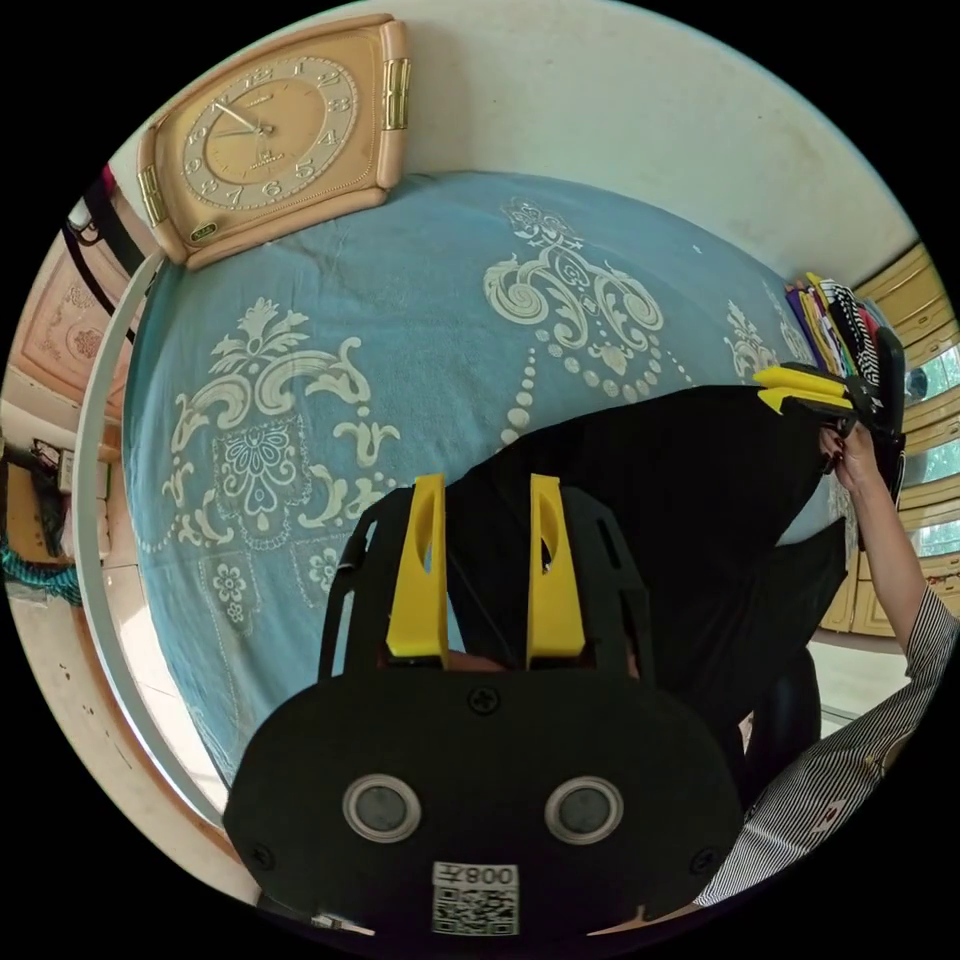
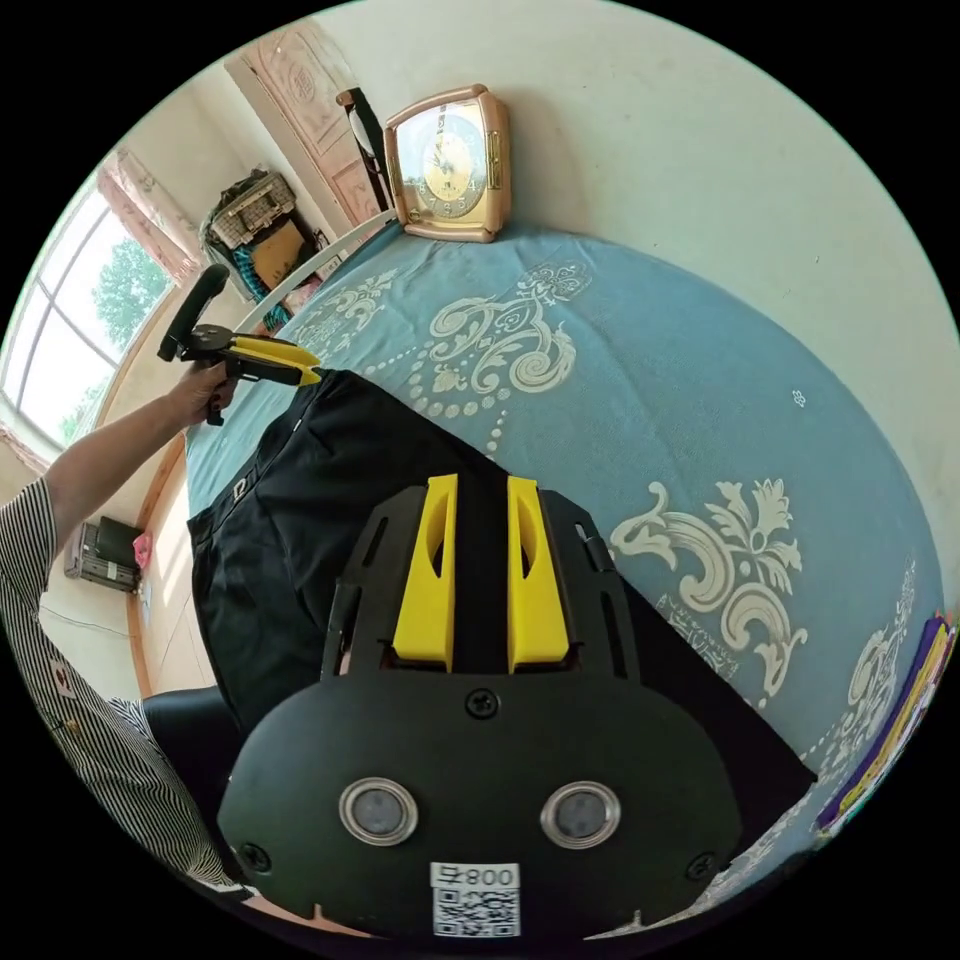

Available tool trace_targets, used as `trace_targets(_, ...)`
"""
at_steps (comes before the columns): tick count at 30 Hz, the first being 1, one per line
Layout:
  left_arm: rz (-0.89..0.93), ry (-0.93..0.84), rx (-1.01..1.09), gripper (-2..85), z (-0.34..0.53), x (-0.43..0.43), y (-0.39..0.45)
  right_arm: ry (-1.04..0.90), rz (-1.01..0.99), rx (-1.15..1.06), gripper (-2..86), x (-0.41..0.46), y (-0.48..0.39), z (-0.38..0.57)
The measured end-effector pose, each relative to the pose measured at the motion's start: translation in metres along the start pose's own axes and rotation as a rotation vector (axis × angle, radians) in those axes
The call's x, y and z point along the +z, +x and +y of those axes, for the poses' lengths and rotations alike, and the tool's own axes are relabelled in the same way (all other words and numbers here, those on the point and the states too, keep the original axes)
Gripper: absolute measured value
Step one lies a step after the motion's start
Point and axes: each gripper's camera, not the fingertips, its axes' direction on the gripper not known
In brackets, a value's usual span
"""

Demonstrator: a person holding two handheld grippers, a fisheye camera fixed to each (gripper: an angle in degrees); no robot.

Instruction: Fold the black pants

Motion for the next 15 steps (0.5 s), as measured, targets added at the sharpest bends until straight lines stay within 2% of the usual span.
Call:
trace_targets(6, -0.065, -0.086, 0.068, 12.3, -0.017, 0.016, 0.026, -0.190, 0.065, -0.119, 8.5, 0.076, 0.013, -0.005)
trace_targets(13, -0.064, -0.077, 0.098, 8.4, -0.011, 0.010, 0.054, -0.170, 0.164, -0.217, 6.7, 0.110, 0.004, 0.005)
trace_targets(15, -0.059, -0.089, 0.104, 5.4, -0.010, 0.009, 0.063, -0.188, 0.172, -0.228, 3.1, 0.122, 0.005, 0.006)
